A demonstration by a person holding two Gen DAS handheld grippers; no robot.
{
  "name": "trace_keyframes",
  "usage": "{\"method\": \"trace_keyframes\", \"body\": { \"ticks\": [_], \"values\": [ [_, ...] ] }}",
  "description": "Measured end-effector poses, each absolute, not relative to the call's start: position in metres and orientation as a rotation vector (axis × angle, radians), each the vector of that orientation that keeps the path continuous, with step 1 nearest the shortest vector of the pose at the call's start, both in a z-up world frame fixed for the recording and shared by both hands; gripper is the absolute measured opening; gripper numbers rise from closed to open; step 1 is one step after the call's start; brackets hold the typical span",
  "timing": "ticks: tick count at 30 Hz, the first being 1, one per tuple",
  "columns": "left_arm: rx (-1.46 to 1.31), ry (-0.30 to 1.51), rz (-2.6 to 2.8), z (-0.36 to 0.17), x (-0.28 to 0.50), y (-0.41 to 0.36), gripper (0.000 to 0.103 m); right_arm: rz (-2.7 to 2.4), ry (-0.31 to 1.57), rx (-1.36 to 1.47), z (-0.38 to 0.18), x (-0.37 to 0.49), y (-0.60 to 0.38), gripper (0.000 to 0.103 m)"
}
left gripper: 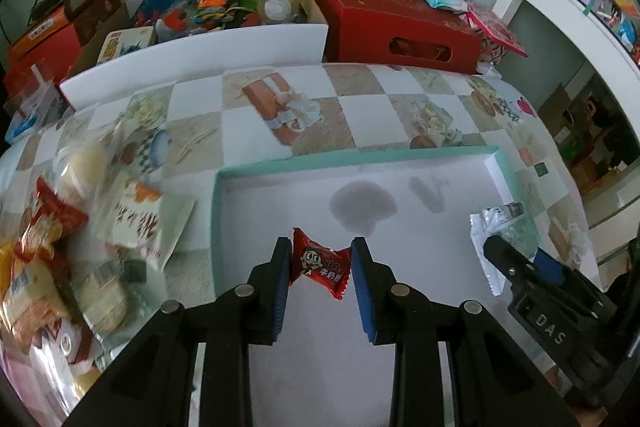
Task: Organize snacks
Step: 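Carry the packet with the right tool into the white tray while the left tool drops the candy there, then open both tools and withdraw them from the tray toward the snacks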
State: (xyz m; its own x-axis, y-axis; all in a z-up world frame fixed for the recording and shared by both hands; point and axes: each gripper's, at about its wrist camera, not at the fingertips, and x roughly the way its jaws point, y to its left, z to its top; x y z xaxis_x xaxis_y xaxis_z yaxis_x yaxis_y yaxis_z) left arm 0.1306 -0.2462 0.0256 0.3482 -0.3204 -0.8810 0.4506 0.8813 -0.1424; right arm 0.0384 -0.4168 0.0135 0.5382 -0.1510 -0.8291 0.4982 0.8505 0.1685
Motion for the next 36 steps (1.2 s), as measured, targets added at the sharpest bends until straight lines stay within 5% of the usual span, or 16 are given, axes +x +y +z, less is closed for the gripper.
{"method": "trace_keyframes", "body": {
  "ticks": [5,7,9,16,24,30,36],
  "values": [
    [0.143,1.112,-0.496,0.019,0.141,-0.262,0.035,-0.405,0.940,0.421,0.010,0.042,-0.425,0.062],
    [0.146,1.117,-0.486,0.016,0.142,-0.265,0.065,-0.412,0.941,0.411,0.010,0.042,-0.426,0.062],
    [0.149,1.111,-0.479,0.016,0.141,-0.266,0.075,-0.427,0.960,0.393,0.009,0.042,-0.426,0.062],
    [0.168,1.110,-0.454,0.017,0.138,-0.264,0.075,-0.423,0.980,0.369,0.010,0.042,-0.424,0.065],
    [0.155,1.118,-0.415,0.015,0.139,-0.249,0.075,-0.410,0.983,0.332,0.013,0.042,-0.418,0.088],
    [0.135,1.098,-0.372,0.015,0.138,-0.233,0.093,-0.393,0.967,0.319,0.016,0.043,-0.415,0.103],
    [0.113,1.075,-0.362,0.016,0.136,-0.219,0.102,-0.377,0.946,0.292,0.023,0.043,-0.407,0.103]
  ]
}}
